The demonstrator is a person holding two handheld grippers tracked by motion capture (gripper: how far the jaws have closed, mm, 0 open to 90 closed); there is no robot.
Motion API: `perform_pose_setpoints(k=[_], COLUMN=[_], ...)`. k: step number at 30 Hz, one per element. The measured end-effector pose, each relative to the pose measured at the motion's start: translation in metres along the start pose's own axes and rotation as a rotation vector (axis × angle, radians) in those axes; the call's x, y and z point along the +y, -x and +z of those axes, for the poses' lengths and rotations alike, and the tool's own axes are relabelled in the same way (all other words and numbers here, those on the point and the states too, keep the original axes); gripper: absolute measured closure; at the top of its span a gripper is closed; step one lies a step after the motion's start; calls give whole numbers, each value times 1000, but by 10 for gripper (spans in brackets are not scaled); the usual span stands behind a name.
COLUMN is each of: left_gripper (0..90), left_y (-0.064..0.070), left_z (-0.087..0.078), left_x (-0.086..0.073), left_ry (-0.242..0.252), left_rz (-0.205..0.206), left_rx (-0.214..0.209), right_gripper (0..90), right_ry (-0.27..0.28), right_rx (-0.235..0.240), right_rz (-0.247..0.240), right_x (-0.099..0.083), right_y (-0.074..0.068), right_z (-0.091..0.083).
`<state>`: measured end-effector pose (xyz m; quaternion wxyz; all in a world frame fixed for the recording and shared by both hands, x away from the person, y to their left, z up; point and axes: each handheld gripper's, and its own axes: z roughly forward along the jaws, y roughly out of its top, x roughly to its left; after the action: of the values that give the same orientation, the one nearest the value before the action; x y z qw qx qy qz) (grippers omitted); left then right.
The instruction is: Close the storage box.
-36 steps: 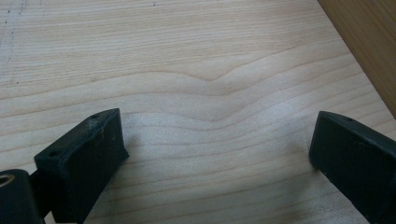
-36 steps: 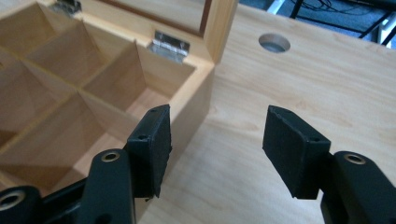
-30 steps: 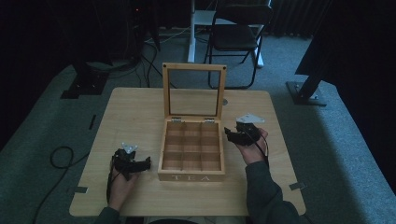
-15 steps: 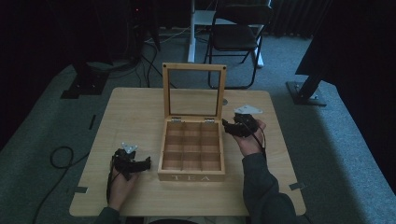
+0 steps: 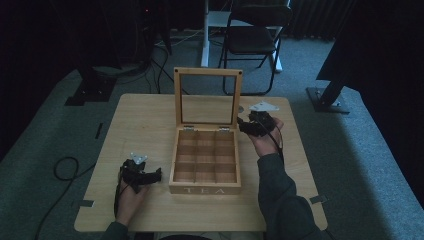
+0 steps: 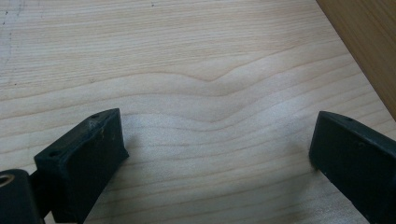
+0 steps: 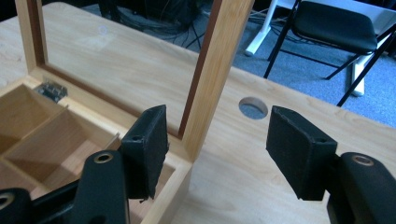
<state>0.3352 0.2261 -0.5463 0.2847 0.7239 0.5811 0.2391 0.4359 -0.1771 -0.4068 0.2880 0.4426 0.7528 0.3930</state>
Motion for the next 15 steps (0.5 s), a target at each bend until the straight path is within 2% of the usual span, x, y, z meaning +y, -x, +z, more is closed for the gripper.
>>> perform_pose_setpoints(k=[15], left_gripper=[35], left_y=[0], left_z=[0], left_x=[0], left_ry=[-1], left_rz=[0], left_rx=[-1], right_gripper=[390], right_ry=[45], right_rx=[-6], right_rz=[13], right_x=[26], right_y=[20], right_z=[10])
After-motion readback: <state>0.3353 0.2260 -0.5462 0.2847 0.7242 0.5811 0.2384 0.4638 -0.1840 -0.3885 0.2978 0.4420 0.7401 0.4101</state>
